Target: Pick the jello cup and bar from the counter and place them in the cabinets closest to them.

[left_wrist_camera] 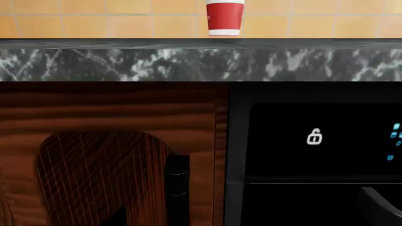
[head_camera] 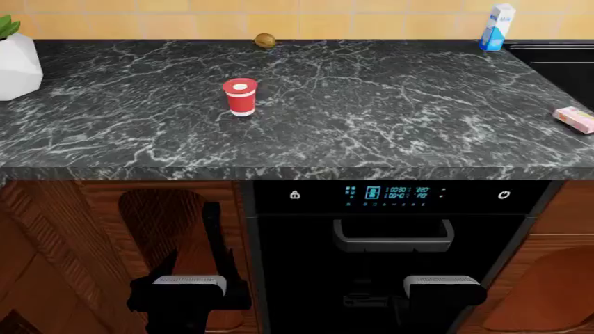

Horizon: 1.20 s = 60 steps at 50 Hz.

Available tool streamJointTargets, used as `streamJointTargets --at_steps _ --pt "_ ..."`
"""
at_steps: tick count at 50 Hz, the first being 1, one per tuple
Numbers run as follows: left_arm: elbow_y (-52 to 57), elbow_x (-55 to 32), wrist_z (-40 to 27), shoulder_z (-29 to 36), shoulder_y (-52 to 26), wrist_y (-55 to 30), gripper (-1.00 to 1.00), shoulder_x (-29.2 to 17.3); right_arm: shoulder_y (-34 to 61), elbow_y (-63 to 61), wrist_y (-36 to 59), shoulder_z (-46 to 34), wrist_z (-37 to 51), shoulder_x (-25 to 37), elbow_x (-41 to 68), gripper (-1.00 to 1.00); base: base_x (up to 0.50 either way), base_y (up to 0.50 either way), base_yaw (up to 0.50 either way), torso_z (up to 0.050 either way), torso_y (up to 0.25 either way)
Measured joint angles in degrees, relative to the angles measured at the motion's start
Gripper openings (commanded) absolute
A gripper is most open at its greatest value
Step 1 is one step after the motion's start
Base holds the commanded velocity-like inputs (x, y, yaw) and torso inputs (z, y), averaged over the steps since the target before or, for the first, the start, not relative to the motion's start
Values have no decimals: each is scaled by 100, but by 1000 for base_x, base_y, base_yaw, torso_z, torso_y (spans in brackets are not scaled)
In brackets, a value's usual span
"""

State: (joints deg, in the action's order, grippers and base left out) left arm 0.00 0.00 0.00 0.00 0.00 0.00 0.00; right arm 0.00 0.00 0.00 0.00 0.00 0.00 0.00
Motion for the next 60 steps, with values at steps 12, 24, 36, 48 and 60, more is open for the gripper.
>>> streamJointTargets --at_steps 12,24,36,48,60 --pt "236 -143 -135 145 60 -39 100 -163 -83 -289 72 -187 61 153 229 100 0 0 0 29 0" --pt "1820 -447 -247 141 -385 -1141 100 -482 156 -2199 1464 -191 239 389 728 100 0 0 0 50 0" --pt "3253 -697 -356 60 -1161 -2312 100 -757 900 -3892 2993 126 567 532 1417 100 0 0 0 50 0" --pt "3959 -859 -347 72 -1423 -2848 100 -979 1234 -4567 3714 293 806 649 1787 100 294 331 0 15 0" --pt "4100 -851 -426 138 -1531 -3085 100 -1080 1325 -4810 3978 159 994 792 1786 100 354 397 0 0 0"
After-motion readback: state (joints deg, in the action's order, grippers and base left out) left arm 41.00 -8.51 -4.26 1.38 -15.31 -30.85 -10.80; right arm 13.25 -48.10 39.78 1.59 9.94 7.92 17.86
